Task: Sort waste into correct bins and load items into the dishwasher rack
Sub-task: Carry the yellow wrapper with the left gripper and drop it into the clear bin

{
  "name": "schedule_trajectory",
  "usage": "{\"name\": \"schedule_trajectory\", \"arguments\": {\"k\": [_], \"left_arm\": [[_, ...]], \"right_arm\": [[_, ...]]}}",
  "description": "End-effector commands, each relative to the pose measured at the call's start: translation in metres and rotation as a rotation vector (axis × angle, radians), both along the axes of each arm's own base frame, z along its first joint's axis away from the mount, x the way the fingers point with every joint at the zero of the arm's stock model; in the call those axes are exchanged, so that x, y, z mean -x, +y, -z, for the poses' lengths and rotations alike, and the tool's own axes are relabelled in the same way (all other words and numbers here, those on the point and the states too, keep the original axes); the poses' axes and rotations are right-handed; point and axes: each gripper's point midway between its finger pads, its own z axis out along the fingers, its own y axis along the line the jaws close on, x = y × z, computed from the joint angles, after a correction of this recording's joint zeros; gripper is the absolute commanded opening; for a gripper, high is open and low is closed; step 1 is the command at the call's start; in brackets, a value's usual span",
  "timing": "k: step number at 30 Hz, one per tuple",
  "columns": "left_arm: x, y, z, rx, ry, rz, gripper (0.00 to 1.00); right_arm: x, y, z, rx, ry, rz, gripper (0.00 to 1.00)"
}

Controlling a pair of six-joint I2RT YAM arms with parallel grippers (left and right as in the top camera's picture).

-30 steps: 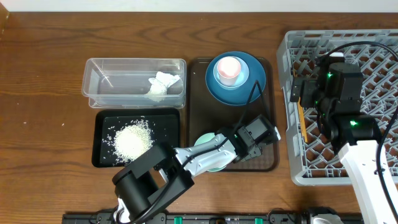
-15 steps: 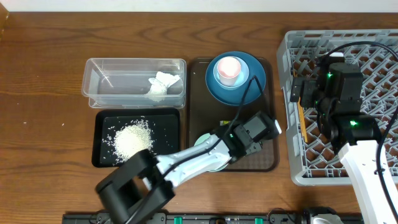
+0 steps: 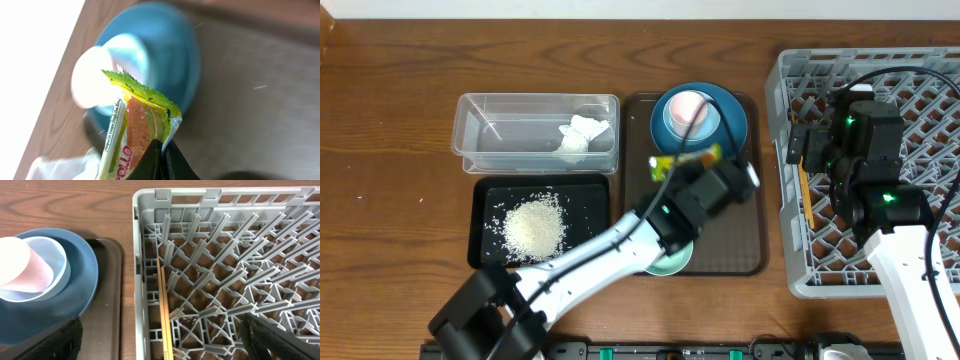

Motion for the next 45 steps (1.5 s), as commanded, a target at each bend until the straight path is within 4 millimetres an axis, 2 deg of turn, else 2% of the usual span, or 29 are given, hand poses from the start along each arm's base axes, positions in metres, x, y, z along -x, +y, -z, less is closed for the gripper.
{"name": "schedule_trajectory", "arguments": {"k": [1,6,16,23,24,25,26,27,32,36,39,42,45], "left_arm": [[-0.028,0.037,-0.005,-0.039,-0.034,-0.098,0.06],[-0.063,0.090,-0.005,-0.031,-0.026,-0.237,0.06],[-0.103,0.174,0.005,0.113,0.084,-0.374,0.06],[-0.113,0.210,0.006,0.195,0.120,-0.444,0.06],[-0.113,0.213,0.006,0.201,0.121,-0.457,0.08],[-0.114,0.216,0.007,0.204,0.121,-0.466,0.17],[-0.114,0.218,0.007,0.205,0.123,-0.473,0.30],[-0.114,0.219,0.007,0.204,0.124,-0.475,0.38],[-0.114,0.219,0.007,0.204,0.123,-0.476,0.48],[-0.113,0.217,0.005,0.261,0.131,-0.527,0.50],[-0.109,0.206,-0.006,0.369,0.145,-0.585,0.50],[-0.098,0.177,-0.027,0.562,0.198,-0.596,0.49],[-0.087,0.144,-0.053,0.821,0.302,-0.616,0.43]], "right_arm": [[-0.001,0.003,-0.005,-0.013,-0.011,-0.001,0.99],[-0.001,0.003,-0.005,-0.013,-0.011,-0.001,0.99],[-0.001,0.003,-0.005,-0.013,-0.011,-0.001,0.99],[-0.001,0.003,-0.005,-0.013,-0.011,-0.001,0.99],[-0.001,0.003,-0.005,-0.013,-0.011,-0.001,0.99],[-0.001,0.003,-0.005,-0.013,-0.011,-0.001,0.99],[-0.001,0.003,-0.005,-0.013,-0.011,-0.001,0.99],[-0.001,0.003,-0.005,-0.013,-0.011,-0.001,0.99],[-0.001,0.003,-0.005,-0.013,-0.011,-0.001,0.99],[-0.001,0.003,-0.005,-0.013,-0.011,-0.001,0.99],[-0.001,0.003,-0.005,-0.013,-0.011,-0.001,0.99],[-0.001,0.003,-0.005,-0.013,-0.011,-0.001,0.99],[-0.001,0.003,-0.005,-0.013,-0.011,-0.001,0.99]]}}
